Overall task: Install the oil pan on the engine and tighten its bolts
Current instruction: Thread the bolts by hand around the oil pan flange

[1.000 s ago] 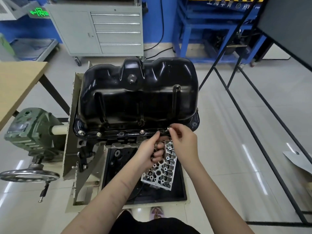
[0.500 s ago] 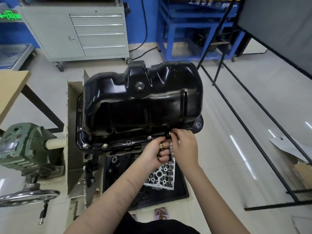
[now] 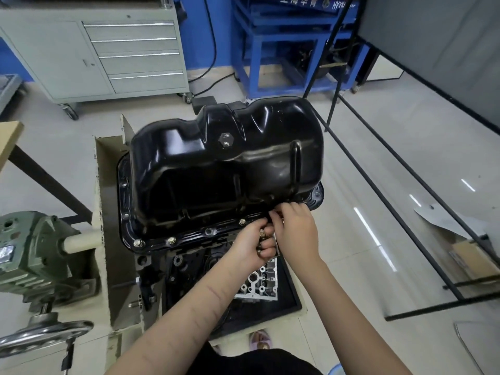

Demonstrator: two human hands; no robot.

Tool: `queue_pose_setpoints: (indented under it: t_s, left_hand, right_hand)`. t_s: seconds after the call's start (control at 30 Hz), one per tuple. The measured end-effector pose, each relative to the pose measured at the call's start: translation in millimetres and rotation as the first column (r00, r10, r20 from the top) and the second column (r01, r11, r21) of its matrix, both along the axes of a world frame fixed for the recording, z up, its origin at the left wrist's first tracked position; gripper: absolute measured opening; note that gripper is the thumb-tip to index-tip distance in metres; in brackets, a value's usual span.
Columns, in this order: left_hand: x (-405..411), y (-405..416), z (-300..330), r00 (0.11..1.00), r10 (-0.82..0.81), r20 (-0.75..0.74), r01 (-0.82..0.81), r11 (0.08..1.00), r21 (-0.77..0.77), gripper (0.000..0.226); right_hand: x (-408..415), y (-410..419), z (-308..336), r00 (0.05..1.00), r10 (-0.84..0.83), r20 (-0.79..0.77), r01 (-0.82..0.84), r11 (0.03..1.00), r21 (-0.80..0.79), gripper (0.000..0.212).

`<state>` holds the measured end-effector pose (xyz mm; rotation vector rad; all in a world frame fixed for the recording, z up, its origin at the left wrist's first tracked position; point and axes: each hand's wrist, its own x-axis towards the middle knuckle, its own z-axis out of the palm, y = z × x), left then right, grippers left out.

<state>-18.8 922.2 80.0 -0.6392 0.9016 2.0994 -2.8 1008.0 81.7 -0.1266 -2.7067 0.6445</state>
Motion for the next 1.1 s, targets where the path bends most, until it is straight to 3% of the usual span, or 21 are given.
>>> queue_pose_setpoints:
  t_s: [0.2, 0.47, 0.77, 1.1]
  left_hand:
    - [-0.5, -0.7, 2.6, 1.0, -0.01, 0.007, 0.01, 1.0, -0.016, 0.038]
    - [-1.3, -1.7, 0.7, 1.0, -0.014, 0.01, 0.014, 1.0, 0.0, 0.036]
    - [-1.8, -2.0, 0.9, 1.0, -0.027, 0.008, 0.027, 1.0, -0.001, 0.037]
    - [-1.9, -2.7, -0.9, 0.999, -0.032, 0.006, 0.032, 0.999, 0.004, 0.037]
  right_hand:
    - [-3.9, 1.7, -4.1, 0.998, -0.064, 0.028, 0.065, 0.997, -0.035, 0.025]
    - [-1.3, 3.4, -3.6, 0.998, -0.06, -0.005, 0.059, 0.996, -0.073, 0.016]
    - [-6.1, 1.4, -3.2, 0.997, -0.076, 0.017, 0.077, 0.993, -0.092, 0.02]
    - [2.2, 3.2, -2.7, 1.0, -0.001, -0.019, -0.001, 0.99, -0.139, 0.012]
